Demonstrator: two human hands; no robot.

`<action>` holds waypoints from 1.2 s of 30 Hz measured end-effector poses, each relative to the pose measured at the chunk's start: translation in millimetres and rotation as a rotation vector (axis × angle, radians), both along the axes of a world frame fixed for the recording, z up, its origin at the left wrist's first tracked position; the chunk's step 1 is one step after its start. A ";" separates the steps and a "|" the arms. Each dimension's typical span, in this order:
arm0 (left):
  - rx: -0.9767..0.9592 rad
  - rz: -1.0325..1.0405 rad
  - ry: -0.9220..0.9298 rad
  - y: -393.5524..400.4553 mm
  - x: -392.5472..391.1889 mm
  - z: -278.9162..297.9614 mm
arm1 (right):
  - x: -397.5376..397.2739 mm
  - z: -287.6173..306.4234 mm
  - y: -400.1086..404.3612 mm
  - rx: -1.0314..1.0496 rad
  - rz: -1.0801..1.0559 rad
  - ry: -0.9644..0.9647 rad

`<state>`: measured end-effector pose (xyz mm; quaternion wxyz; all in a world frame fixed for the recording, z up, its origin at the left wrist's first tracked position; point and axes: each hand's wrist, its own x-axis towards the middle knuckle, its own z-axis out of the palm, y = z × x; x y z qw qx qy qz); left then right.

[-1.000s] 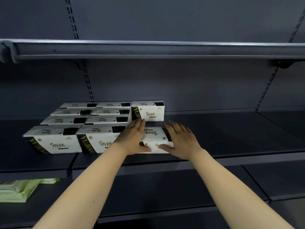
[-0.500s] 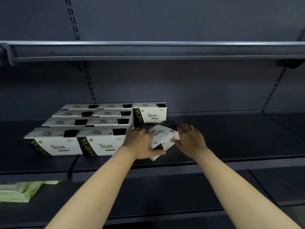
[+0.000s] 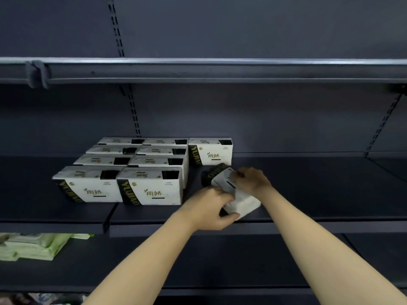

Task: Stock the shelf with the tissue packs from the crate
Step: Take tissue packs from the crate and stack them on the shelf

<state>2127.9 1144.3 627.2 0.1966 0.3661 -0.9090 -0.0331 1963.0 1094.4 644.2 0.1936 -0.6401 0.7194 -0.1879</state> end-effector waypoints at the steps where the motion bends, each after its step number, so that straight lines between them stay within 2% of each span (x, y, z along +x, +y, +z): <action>1: -0.022 -0.017 0.008 0.1 -2.5 0.0 | 0.6 0.6 0.2 0.027 0.019 -0.002; 4: -0.140 -0.009 0.037 -6.0 -0.9 3.8 | -0.5 3.3 4.1 0.061 0.058 0.031; 7: -0.199 0.062 -0.093 -24.2 7.9 16.6 | -8.4 4.8 8.2 0.048 0.085 0.030; 10: -0.105 0.140 -0.342 -49.9 15.6 27.7 | -21.7 5.2 13.8 0.083 0.144 -0.063; 13: 0.013 0.179 -0.540 -70.8 11.9 35.6 | -32.1 6.2 19.5 0.122 0.181 -0.070; 17: 0.130 0.201 -0.645 -88.3 -10.6 39.6 | -40.4 5.7 21.5 0.162 0.208 -0.067; 23: 0.114 0.180 -0.851 -95.0 -38.7 37.7 | -43.7 1.8 20.0 0.188 0.248 -0.206; 25: 0.095 0.160 -0.860 -94.2 -41.3 36.8 | -43.9 1.7 19.1 0.192 0.259 -0.228; 29: 0.032 0.138 -0.766 -91.3 -34.9 43.4 | -44.3 3.8 17.9 0.201 0.250 -0.243; 36: -0.202 0.314 -0.648 -71.9 -13.7 45.4 | -42.7 11.4 16.7 0.032 0.224 -0.177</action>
